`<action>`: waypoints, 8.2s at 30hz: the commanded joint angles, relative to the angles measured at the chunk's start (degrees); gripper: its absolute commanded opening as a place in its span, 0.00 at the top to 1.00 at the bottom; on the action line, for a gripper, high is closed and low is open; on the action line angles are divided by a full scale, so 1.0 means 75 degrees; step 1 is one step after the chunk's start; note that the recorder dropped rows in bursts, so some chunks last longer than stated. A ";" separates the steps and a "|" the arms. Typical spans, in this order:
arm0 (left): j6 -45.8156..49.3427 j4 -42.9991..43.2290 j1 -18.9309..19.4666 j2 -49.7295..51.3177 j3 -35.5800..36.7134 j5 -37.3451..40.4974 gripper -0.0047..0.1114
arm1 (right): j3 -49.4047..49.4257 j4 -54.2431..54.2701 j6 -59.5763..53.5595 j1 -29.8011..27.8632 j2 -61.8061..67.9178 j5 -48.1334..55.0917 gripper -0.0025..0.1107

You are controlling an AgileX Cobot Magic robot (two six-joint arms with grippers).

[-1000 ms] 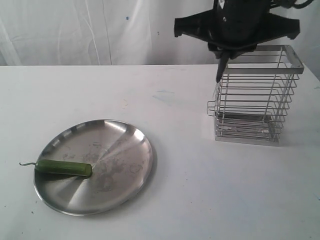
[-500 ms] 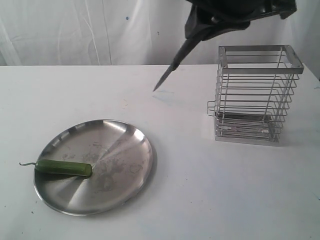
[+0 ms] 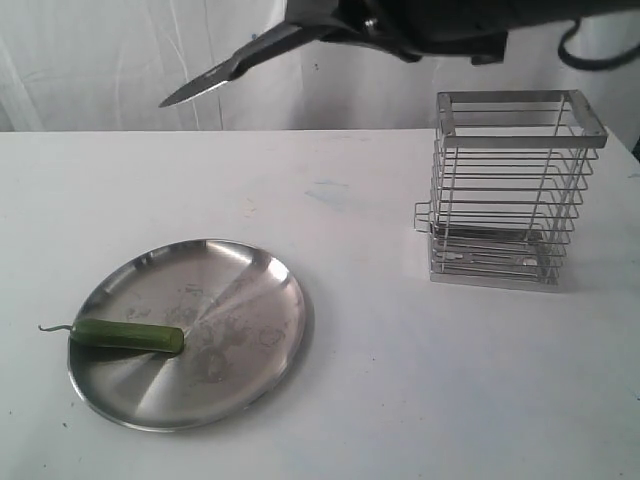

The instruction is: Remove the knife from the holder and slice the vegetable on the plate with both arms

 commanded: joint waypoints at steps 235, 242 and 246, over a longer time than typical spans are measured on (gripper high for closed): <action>-0.0004 -0.0033 -0.0054 -0.0040 0.0017 -0.0005 0.96 | -0.0293 -0.0293 0.0794 0.1519 0.5285 0.2213 0.68; -0.0004 -0.0033 -0.0054 -0.0040 0.0017 -0.0005 0.96 | -0.0293 -0.0293 0.0856 0.1519 0.5285 0.2279 0.67; -0.0004 -0.0033 -0.0054 -0.0040 0.0017 -0.0005 0.96 | -0.0293 -0.0327 0.0856 0.1483 0.5200 0.2512 0.67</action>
